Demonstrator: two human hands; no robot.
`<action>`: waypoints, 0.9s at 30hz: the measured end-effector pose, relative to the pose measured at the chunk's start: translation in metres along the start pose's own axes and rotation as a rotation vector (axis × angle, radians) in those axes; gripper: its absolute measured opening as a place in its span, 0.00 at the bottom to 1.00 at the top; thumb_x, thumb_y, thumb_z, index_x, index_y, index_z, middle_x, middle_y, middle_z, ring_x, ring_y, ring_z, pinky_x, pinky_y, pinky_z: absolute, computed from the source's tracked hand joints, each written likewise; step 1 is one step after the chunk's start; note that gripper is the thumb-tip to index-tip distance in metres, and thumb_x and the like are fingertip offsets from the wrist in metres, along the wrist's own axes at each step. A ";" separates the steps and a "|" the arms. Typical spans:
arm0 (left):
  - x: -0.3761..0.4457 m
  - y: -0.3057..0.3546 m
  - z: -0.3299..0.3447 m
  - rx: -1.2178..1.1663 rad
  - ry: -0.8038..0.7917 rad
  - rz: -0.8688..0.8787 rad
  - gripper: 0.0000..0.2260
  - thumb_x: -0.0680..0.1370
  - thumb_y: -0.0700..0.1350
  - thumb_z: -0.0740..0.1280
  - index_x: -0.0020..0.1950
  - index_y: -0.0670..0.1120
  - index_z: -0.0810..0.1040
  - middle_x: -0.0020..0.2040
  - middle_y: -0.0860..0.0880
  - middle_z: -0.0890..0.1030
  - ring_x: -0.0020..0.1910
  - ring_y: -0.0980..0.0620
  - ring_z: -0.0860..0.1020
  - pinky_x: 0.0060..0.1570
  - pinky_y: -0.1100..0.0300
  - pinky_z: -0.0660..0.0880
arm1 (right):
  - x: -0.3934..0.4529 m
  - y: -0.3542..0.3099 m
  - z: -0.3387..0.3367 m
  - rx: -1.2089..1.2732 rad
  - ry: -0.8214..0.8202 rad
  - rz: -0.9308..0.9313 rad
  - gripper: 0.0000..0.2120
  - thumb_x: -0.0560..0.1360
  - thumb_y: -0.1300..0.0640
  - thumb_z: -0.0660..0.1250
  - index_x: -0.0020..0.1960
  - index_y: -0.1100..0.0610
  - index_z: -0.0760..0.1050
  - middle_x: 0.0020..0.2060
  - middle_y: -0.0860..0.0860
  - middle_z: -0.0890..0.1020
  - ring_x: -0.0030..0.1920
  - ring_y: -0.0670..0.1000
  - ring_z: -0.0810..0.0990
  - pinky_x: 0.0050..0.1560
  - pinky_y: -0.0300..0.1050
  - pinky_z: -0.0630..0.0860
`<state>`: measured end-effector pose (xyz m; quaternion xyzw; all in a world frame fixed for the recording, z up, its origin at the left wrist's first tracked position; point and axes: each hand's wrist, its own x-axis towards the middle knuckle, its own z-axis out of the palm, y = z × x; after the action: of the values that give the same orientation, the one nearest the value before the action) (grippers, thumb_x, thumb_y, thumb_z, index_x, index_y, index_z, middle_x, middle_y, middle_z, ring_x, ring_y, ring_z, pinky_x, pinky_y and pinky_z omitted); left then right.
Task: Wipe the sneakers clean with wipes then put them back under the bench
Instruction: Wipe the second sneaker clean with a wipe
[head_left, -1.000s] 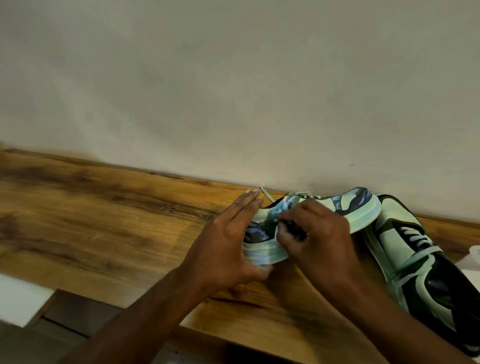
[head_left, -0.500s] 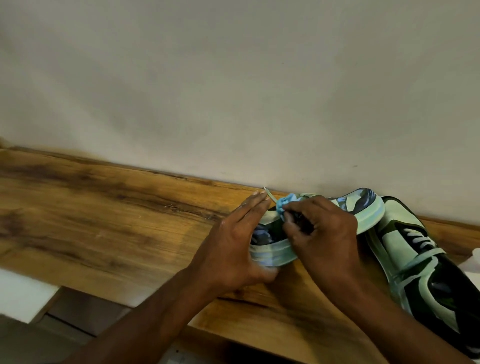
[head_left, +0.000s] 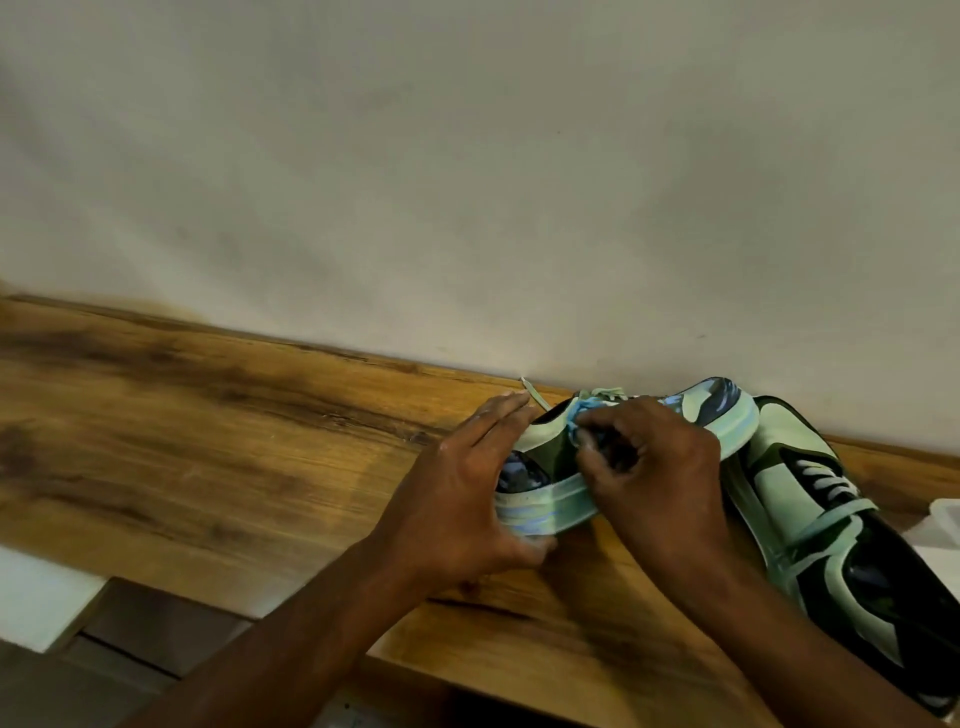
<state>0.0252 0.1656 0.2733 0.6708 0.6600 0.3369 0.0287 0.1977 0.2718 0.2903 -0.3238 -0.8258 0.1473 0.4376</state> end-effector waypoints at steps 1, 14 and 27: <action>0.000 0.000 -0.001 -0.002 -0.003 0.003 0.51 0.61 0.59 0.82 0.81 0.52 0.66 0.81 0.56 0.65 0.79 0.61 0.63 0.74 0.62 0.68 | -0.004 -0.004 0.002 0.006 -0.042 -0.042 0.11 0.69 0.66 0.78 0.49 0.56 0.86 0.40 0.49 0.84 0.37 0.46 0.80 0.39 0.44 0.81; 0.001 0.001 -0.002 0.062 -0.040 0.048 0.47 0.61 0.60 0.81 0.77 0.50 0.70 0.80 0.55 0.67 0.80 0.58 0.63 0.72 0.51 0.73 | -0.004 0.000 -0.004 0.052 -0.049 -0.059 0.09 0.69 0.65 0.78 0.48 0.56 0.86 0.41 0.48 0.84 0.38 0.44 0.80 0.40 0.41 0.80; -0.001 -0.004 -0.005 0.051 -0.046 0.043 0.50 0.62 0.60 0.79 0.82 0.55 0.65 0.83 0.55 0.62 0.82 0.57 0.59 0.71 0.46 0.74 | -0.010 -0.008 -0.004 0.061 -0.167 -0.101 0.09 0.69 0.63 0.78 0.47 0.54 0.86 0.40 0.46 0.84 0.37 0.42 0.79 0.40 0.37 0.78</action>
<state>0.0188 0.1635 0.2749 0.6929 0.6530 0.3051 0.0197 0.2022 0.2593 0.2906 -0.2548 -0.8698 0.1765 0.3838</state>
